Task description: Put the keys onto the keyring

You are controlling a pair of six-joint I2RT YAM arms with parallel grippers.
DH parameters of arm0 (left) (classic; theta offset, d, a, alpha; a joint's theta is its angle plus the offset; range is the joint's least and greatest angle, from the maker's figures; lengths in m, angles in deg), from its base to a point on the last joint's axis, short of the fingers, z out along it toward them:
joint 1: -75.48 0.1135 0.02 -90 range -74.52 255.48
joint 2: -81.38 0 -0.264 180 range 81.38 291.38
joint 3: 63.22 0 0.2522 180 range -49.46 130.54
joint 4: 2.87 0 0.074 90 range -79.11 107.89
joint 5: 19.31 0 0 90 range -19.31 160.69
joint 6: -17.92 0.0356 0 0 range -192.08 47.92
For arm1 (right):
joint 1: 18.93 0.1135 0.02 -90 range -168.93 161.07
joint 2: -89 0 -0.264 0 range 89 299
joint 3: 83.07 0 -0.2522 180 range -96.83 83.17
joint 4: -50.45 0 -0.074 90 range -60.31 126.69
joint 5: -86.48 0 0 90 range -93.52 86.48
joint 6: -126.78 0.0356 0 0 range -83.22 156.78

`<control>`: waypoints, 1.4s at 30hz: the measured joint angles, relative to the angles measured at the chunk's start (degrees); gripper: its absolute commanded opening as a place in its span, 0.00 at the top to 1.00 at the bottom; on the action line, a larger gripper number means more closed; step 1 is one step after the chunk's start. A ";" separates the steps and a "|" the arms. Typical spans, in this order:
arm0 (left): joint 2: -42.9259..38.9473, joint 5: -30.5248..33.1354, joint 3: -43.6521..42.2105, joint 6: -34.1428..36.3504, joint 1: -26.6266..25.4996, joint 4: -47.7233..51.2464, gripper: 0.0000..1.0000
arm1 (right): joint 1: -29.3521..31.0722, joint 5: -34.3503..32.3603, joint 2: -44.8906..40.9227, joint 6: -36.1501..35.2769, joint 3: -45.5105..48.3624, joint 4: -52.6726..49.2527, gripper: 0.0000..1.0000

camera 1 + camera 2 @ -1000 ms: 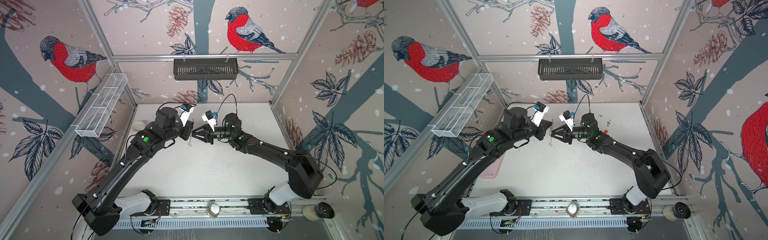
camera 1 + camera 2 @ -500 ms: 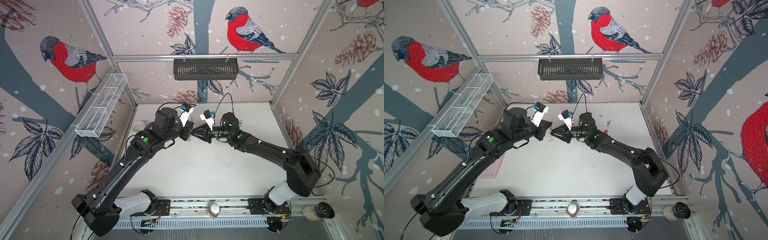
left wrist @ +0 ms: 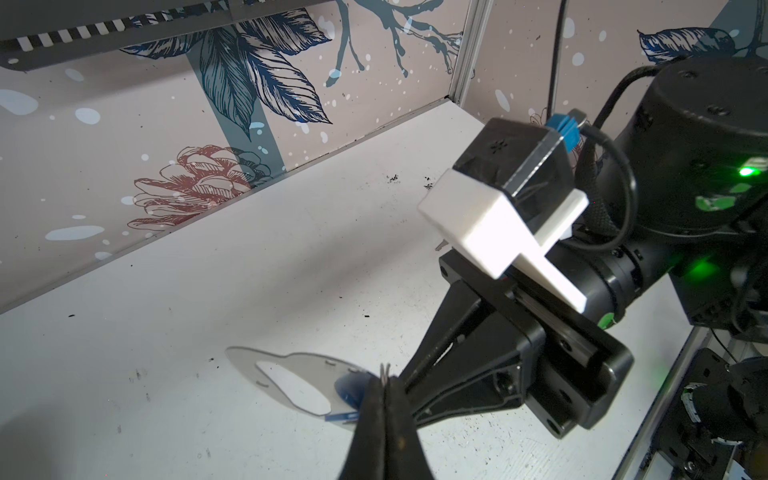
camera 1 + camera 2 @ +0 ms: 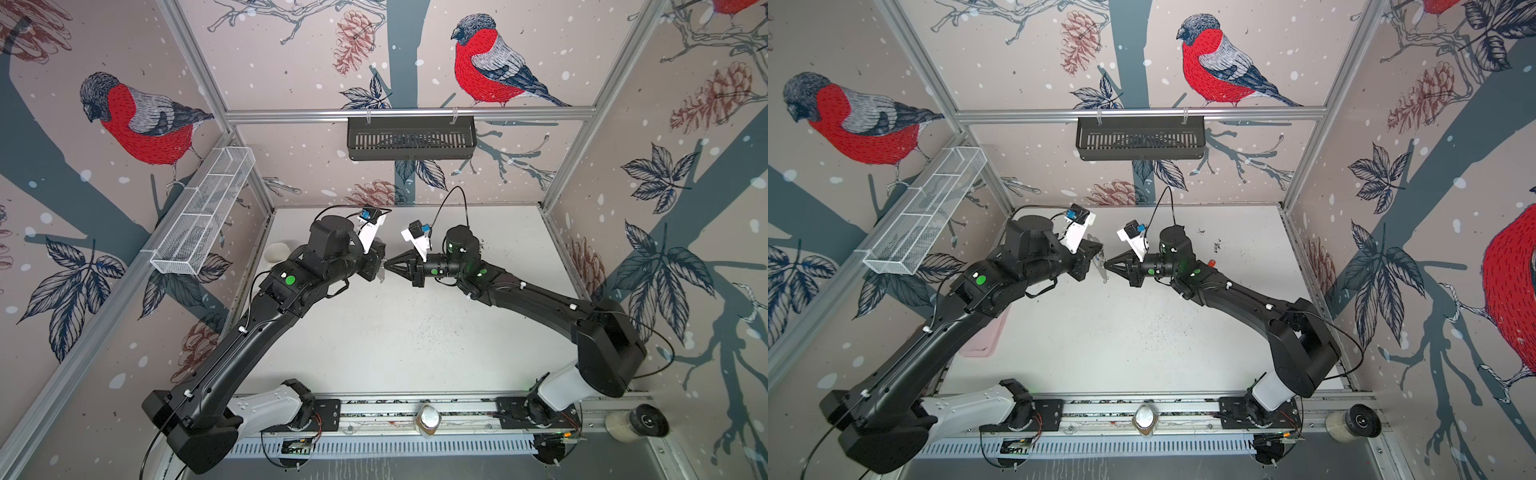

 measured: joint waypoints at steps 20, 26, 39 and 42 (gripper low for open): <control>-1.05 1.64 -1.03 0.07 0.00 0.00 1.00 | -2.16 -3.48 -2.38 2.12 0.15 -0.46 1.00; -1.38 1.68 -1.49 0.04 0.00 -0.13 1.00 | -2.23 -6.60 -3.69 3.30 -0.92 -3.19 1.00; -2.60 0.26 -2.54 0.00 0.00 -0.52 0.78 | -2.03 -15.54 -6.34 3.41 0.46 -4.59 1.00; -3.17 0.17 -2.75 -0.04 0.00 -0.79 0.75 | -1.88 -17.00 -6.34 2.25 0.85 -4.90 1.00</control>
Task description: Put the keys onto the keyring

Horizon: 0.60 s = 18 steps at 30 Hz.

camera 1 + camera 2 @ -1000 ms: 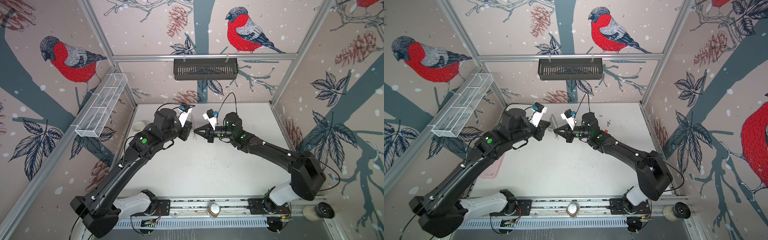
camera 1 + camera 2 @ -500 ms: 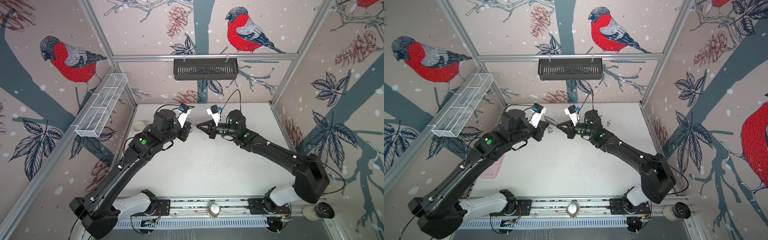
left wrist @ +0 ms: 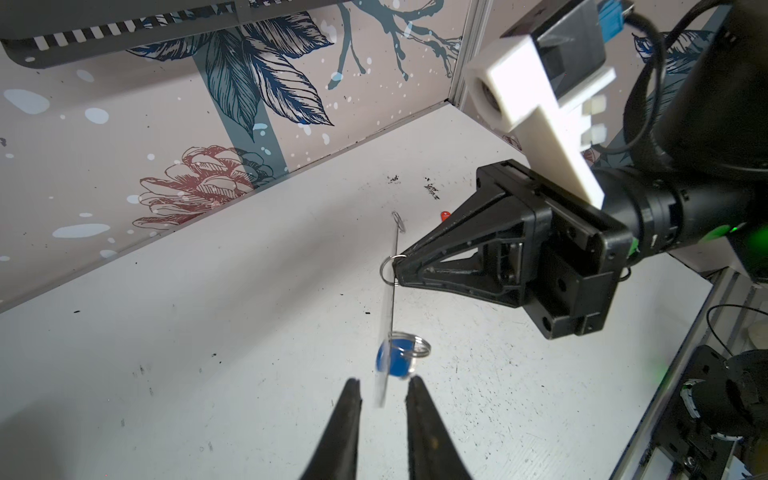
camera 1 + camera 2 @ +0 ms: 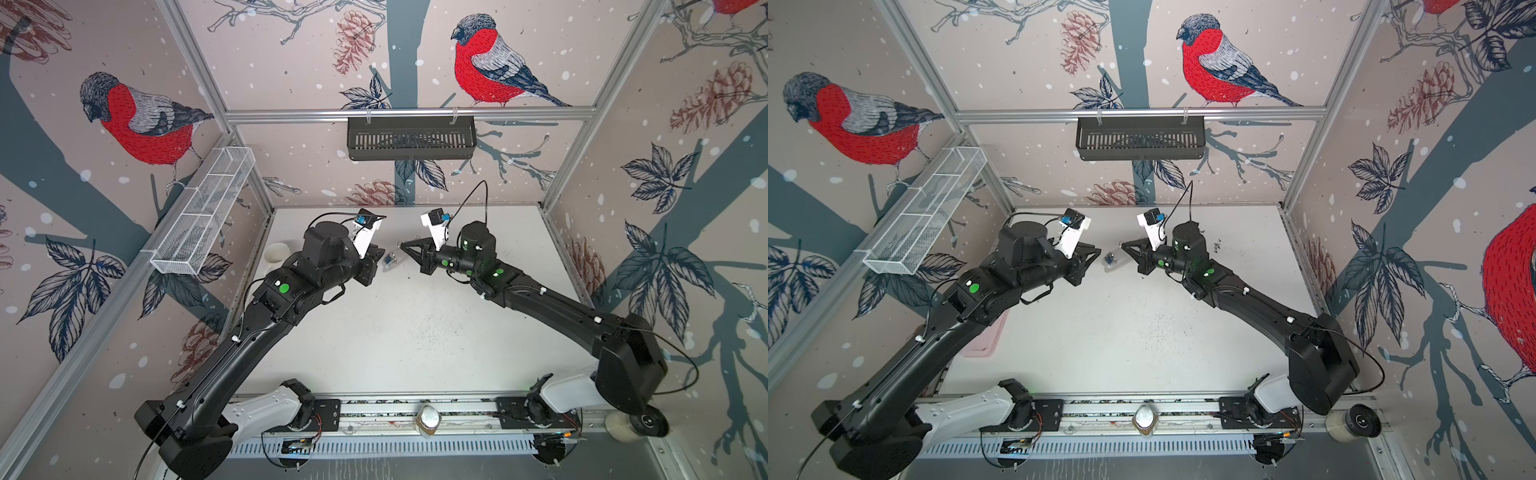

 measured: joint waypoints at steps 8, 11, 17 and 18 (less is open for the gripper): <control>-1.05 -0.17 -1.81 -0.20 0.00 -2.14 0.74 | 0.44 -0.76 -1.79 -7.74 5.20 2.62 1.00; -1.99 -0.76 -3.80 -0.39 0.00 -3.63 0.74 | 0.57 1.33 -3.48 -12.24 7.80 5.09 1.00; -5.70 -4.96 -9.44 -0.07 0.00 -9.20 0.74 | 0.55 6.64 -7.08 -20.57 12.79 10.43 1.00; -6.34 -5.70 -10.49 0.04 0.00 -10.16 0.74 | 0.50 7.39 -7.28 -21.73 12.87 10.82 1.00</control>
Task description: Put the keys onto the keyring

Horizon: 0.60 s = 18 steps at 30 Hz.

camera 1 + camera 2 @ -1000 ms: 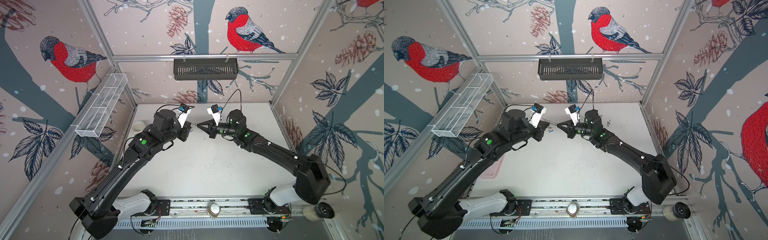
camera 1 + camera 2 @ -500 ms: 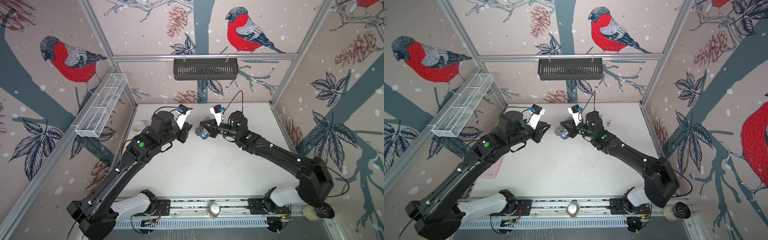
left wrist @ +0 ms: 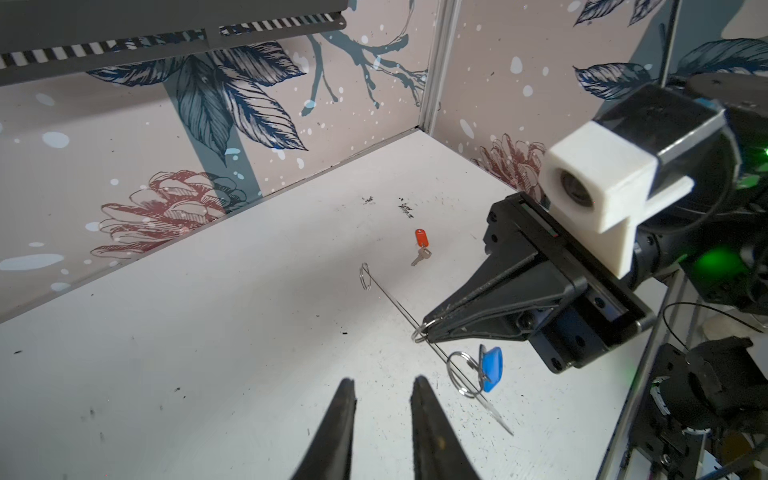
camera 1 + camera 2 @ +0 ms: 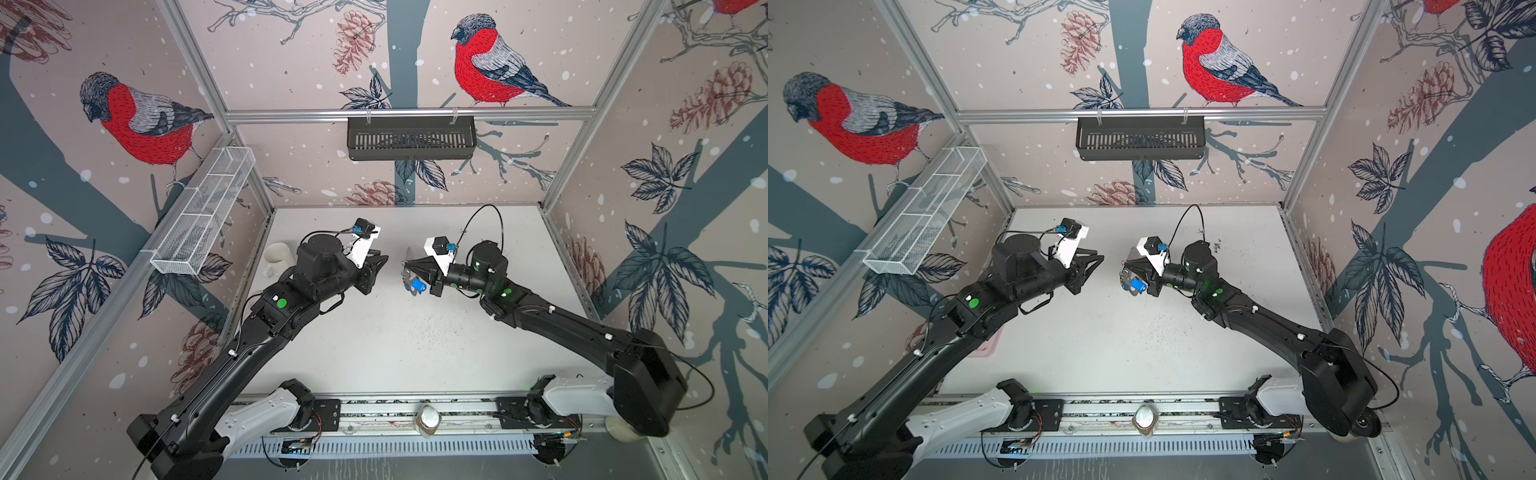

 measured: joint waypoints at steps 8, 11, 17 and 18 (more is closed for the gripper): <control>-4.57 -6.78 -6.47 1.46 -0.07 -7.04 0.74 | -1.70 9.20 0.11 -2.54 0.11 4.76 1.00; -5.55 -8.24 -7.69 2.19 -0.11 -8.74 0.74 | -2.12 12.68 0.44 -1.11 0.20 7.10 1.00; -6.75 -9.77 -9.62 2.75 -0.11 -11.91 0.74 | -2.19 17.77 0.46 0.94 0.20 10.64 1.00; -6.78 -10.10 -9.79 2.97 -0.11 -12.28 0.74 | -2.19 18.43 0.46 1.77 0.20 11.02 1.00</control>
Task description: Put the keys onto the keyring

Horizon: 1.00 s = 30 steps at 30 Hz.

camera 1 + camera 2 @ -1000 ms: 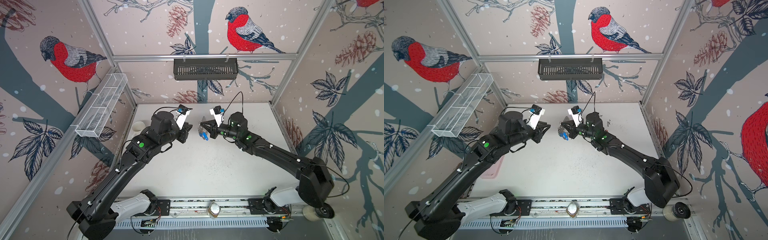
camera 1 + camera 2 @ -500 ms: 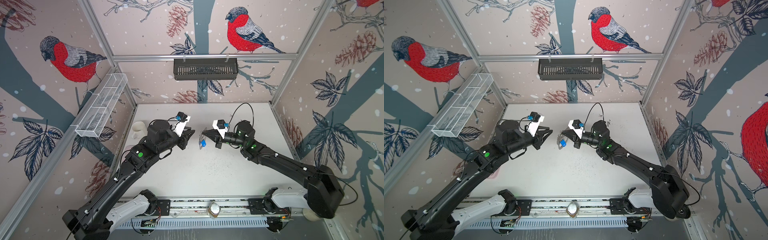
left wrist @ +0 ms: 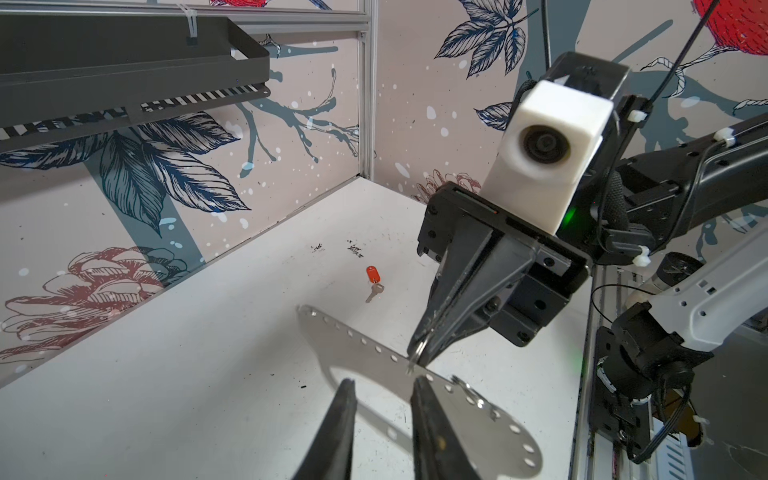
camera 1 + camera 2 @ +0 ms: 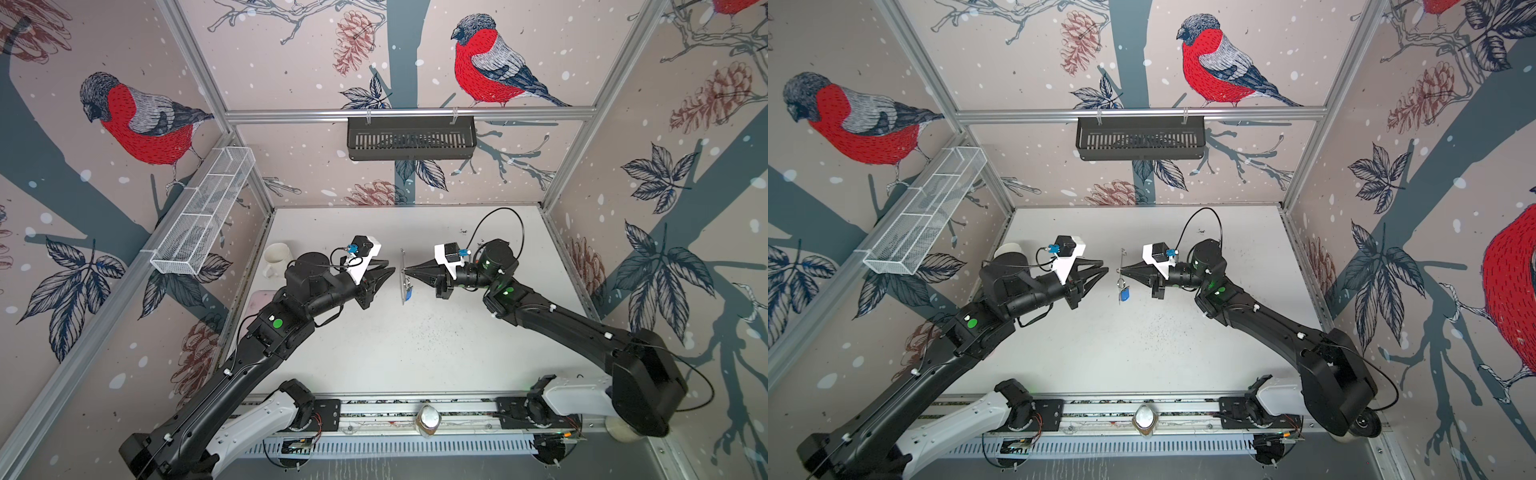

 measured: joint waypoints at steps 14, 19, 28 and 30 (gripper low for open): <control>0.68 -8.28 -0.85 1.49 -0.07 -3.08 0.74 | 0.37 4.59 0.20 3.48 -0.52 3.21 1.00; 1.05 -8.76 -0.85 1.51 -0.22 -3.69 0.74 | 0.59 5.62 0.42 4.50 -0.63 3.72 1.00; 1.51 -9.73 -0.85 1.53 -0.35 -4.11 0.81 | 0.83 6.03 1.05 6.01 -1.16 4.17 1.00; 1.46 -9.77 -0.85 1.53 -0.37 -4.11 0.82 | 0.85 6.12 1.05 6.16 -1.18 4.44 1.00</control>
